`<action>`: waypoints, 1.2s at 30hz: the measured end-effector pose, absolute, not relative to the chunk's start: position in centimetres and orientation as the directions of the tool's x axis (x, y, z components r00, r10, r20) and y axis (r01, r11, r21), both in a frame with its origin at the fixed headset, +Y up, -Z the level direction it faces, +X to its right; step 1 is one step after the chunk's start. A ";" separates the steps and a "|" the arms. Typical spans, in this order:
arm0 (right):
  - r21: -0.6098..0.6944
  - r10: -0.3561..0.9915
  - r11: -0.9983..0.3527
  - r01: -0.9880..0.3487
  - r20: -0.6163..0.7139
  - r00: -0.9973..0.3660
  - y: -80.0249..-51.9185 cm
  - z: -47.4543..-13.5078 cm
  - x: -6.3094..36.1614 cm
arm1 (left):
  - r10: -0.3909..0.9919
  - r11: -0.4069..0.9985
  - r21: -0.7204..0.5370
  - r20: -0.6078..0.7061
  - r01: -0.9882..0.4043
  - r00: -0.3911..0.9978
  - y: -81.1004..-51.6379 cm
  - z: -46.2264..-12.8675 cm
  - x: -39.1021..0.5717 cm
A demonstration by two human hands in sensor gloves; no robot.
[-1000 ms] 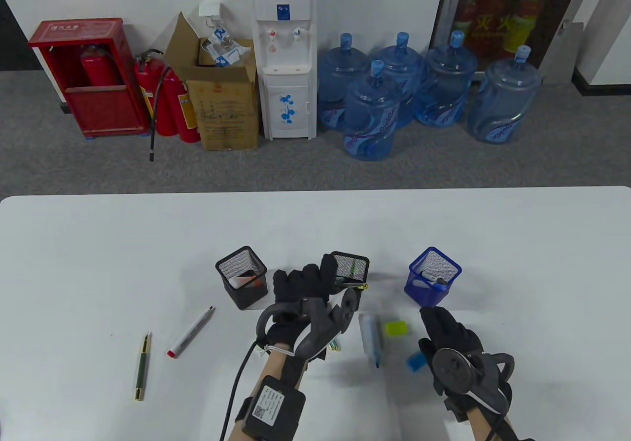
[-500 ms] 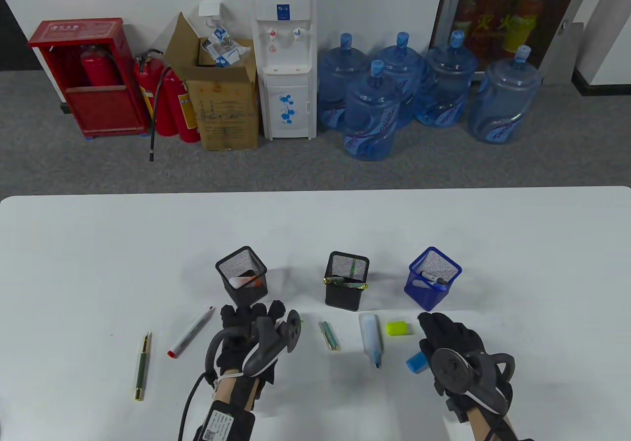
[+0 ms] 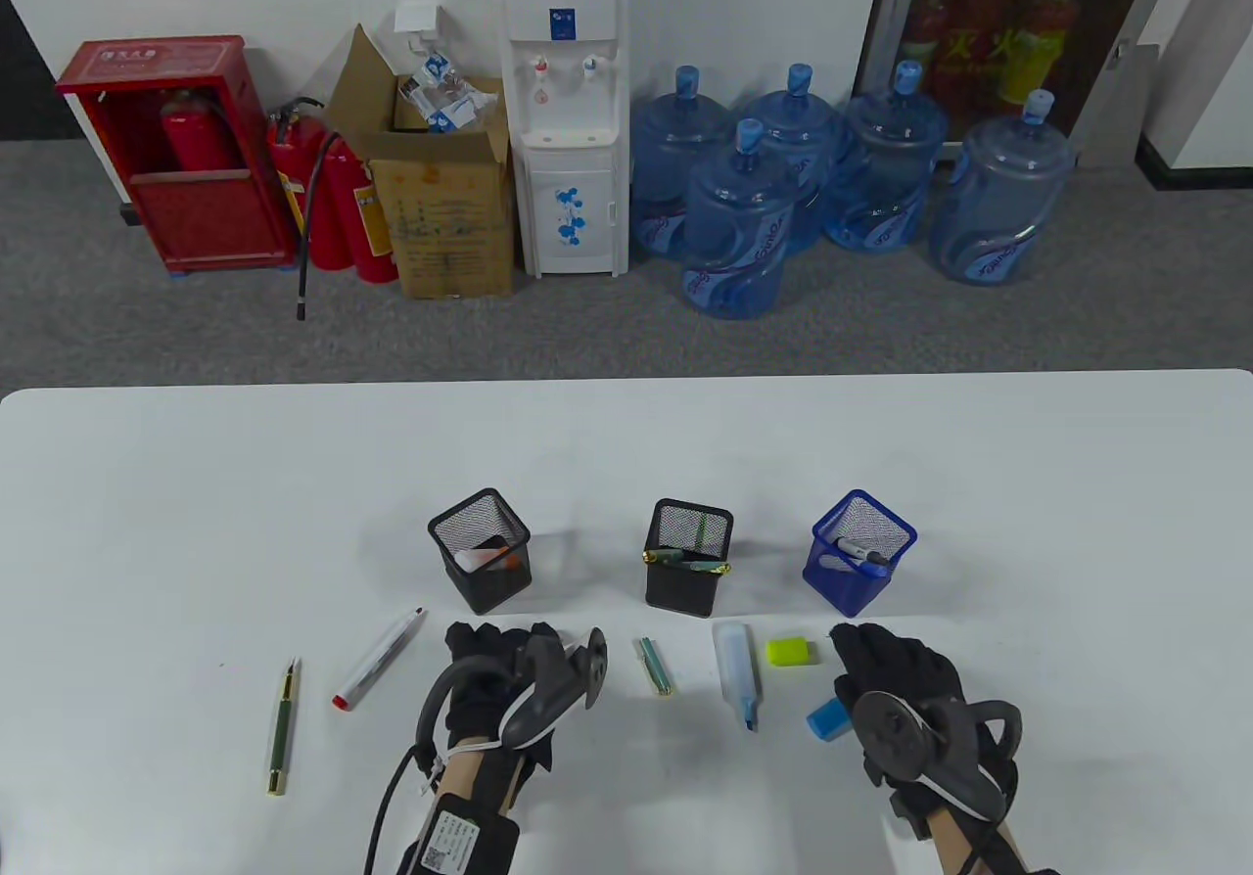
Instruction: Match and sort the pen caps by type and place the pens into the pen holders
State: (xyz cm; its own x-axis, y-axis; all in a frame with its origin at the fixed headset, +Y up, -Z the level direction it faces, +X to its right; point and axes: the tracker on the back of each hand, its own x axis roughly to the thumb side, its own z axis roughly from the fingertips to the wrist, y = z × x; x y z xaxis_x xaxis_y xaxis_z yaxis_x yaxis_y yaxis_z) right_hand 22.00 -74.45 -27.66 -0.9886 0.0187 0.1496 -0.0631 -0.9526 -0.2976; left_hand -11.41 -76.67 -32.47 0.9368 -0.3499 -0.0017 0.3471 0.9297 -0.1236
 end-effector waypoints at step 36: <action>-0.103 -0.468 -0.884 0.457 0.235 -0.852 -74.0 -34.2 12.9 | -0.146 0.983 0.133 0.168 0.124 0.975 -74.2 -26.6 -12.4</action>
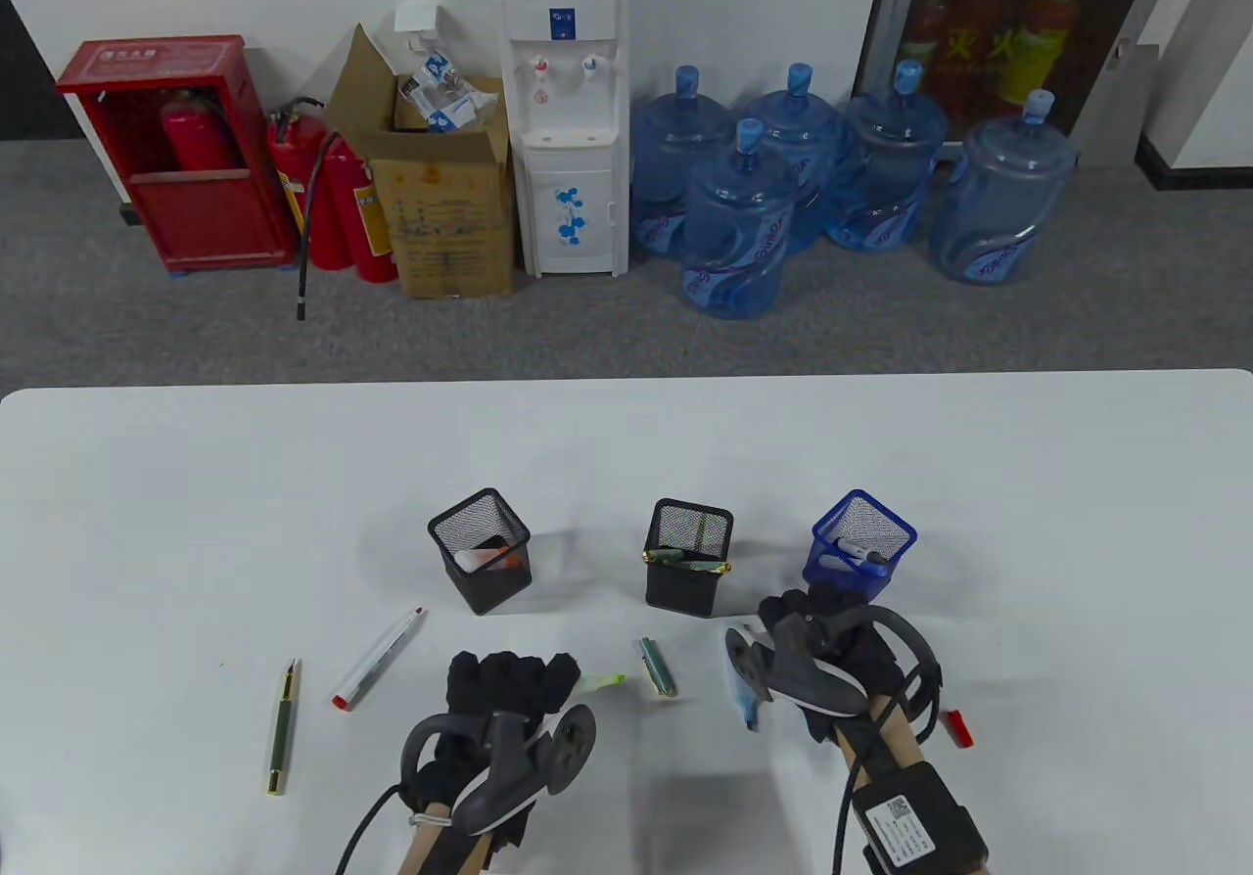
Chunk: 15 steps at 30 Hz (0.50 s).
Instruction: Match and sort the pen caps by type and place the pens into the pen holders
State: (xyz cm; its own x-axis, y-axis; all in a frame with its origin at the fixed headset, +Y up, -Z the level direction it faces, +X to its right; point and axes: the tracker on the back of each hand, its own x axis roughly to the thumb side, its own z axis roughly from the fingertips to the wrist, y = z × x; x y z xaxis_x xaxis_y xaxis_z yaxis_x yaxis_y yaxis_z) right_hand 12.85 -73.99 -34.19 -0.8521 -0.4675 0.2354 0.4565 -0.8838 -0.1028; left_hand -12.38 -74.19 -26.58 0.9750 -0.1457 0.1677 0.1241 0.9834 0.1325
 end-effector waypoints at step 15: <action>-0.031 -0.399 -0.915 0.403 0.215 -0.891 -73.5 -34.0 13.6 | -0.120 0.982 0.172 0.219 0.083 0.968 -73.8 -26.2 -11.7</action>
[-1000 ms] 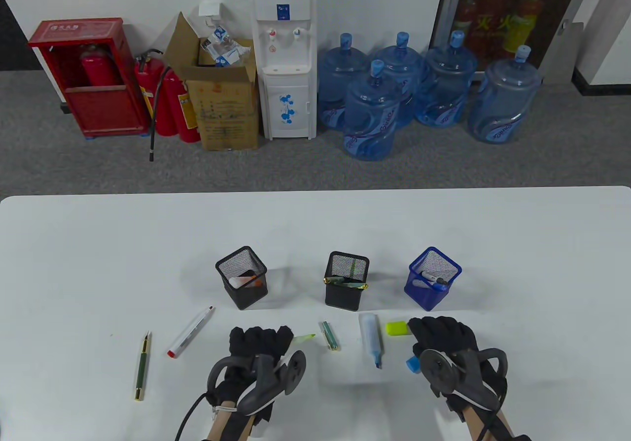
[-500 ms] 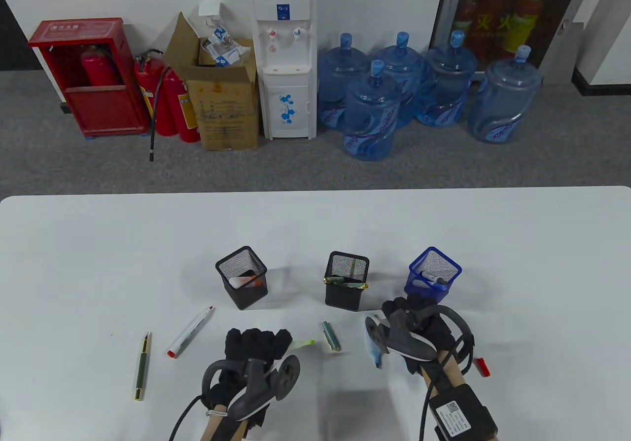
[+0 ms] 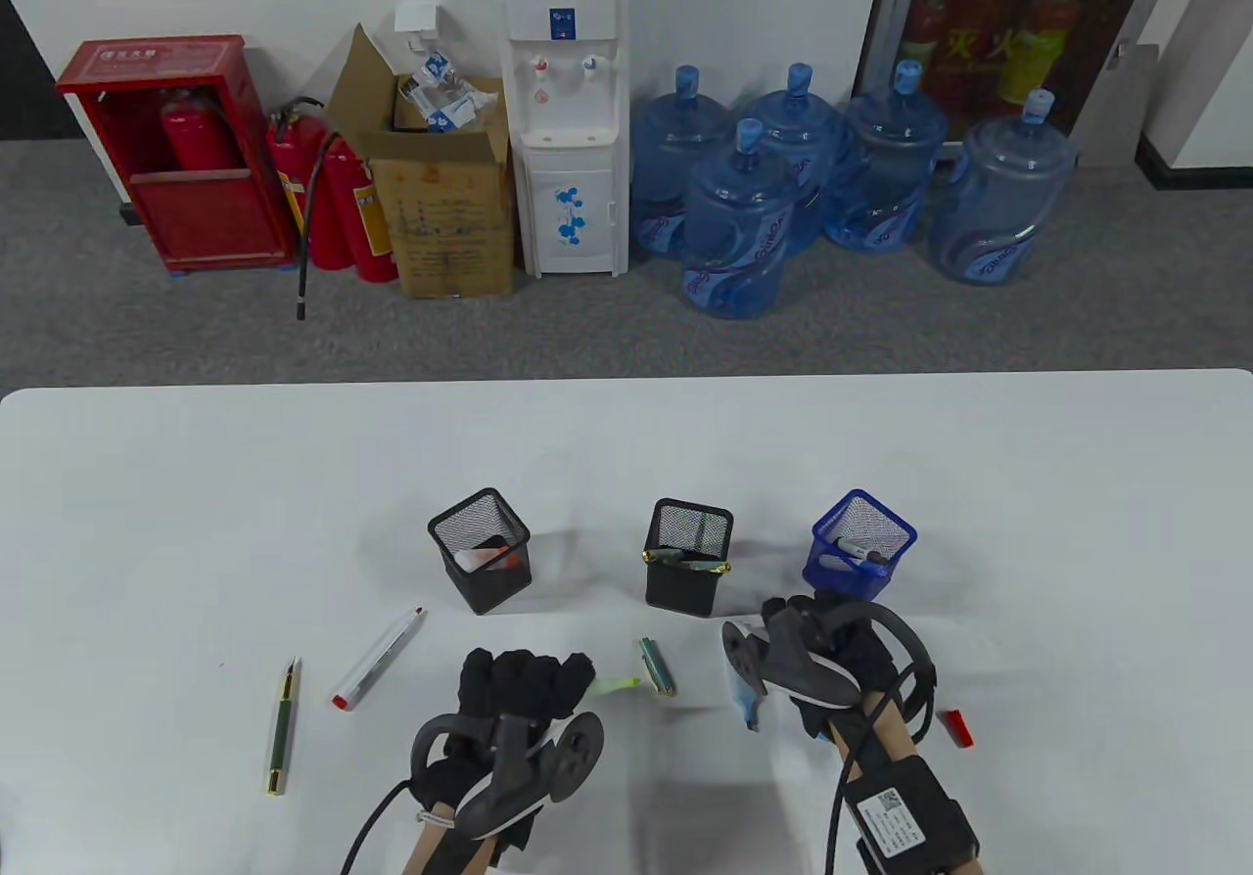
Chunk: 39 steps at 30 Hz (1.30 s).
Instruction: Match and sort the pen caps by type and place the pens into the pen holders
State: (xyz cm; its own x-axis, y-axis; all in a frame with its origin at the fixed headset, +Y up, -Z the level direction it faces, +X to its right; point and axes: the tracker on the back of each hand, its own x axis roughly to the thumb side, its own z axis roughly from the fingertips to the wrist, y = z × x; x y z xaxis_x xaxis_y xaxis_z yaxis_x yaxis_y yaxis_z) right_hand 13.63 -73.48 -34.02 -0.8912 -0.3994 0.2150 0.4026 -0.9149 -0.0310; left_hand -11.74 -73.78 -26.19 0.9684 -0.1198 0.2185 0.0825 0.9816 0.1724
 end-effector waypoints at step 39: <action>0.017 0.677 -0.715 -0.699 0.266 -0.686 -73.8 -28.0 13.2 | 0.060 0.976 0.183 0.312 -0.122 0.948 -73.8 -25.5 -8.3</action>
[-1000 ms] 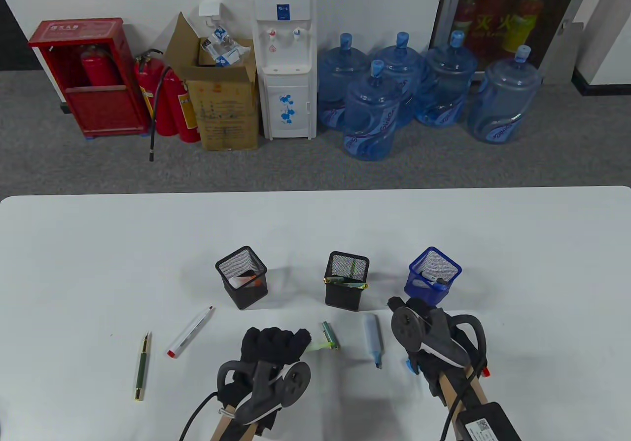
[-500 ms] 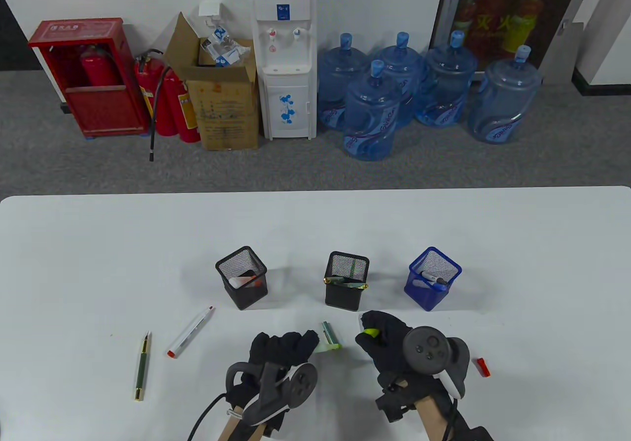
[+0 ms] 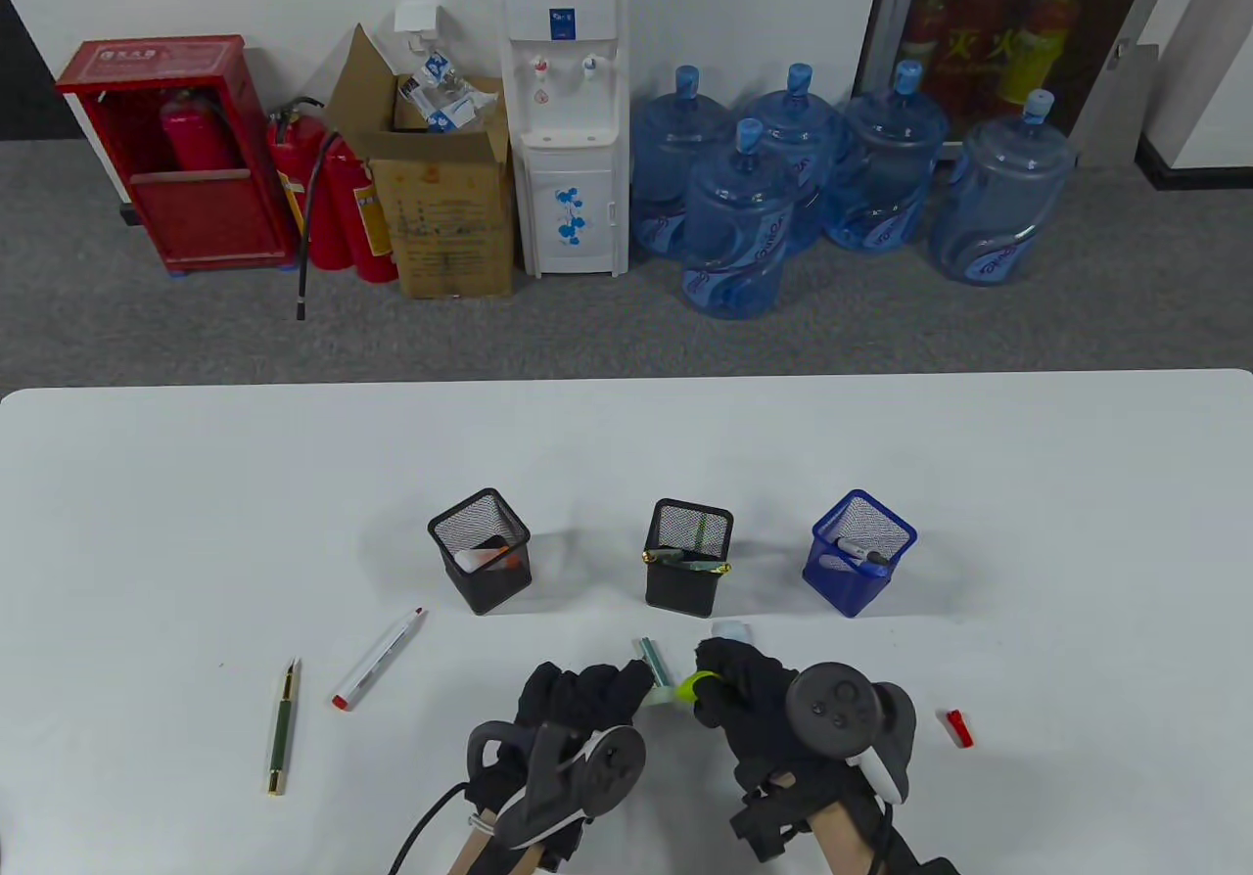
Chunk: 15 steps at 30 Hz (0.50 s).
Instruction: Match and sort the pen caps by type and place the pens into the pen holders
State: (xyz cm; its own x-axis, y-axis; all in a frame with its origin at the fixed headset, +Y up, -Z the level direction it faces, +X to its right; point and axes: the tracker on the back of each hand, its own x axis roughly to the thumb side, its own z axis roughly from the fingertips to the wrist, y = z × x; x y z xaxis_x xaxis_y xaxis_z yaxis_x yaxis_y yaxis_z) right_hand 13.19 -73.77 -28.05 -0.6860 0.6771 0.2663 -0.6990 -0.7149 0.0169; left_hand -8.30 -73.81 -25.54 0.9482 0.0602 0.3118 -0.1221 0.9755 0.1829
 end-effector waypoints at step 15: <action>-0.152 0.391 -0.851 -0.503 0.456 -0.799 -72.0 -26.4 11.1 | 0.279 0.927 0.119 0.410 -0.355 0.868 -72.2 -25.3 -9.3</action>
State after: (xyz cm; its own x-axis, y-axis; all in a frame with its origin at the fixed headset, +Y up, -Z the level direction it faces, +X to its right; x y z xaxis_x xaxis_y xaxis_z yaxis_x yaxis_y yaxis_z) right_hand 11.10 -71.99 -26.40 -0.7994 0.3908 0.4564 -0.5027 -0.8510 -0.1519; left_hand -9.34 -72.18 -25.28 0.8683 0.2795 0.4099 -0.3547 0.9274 0.1190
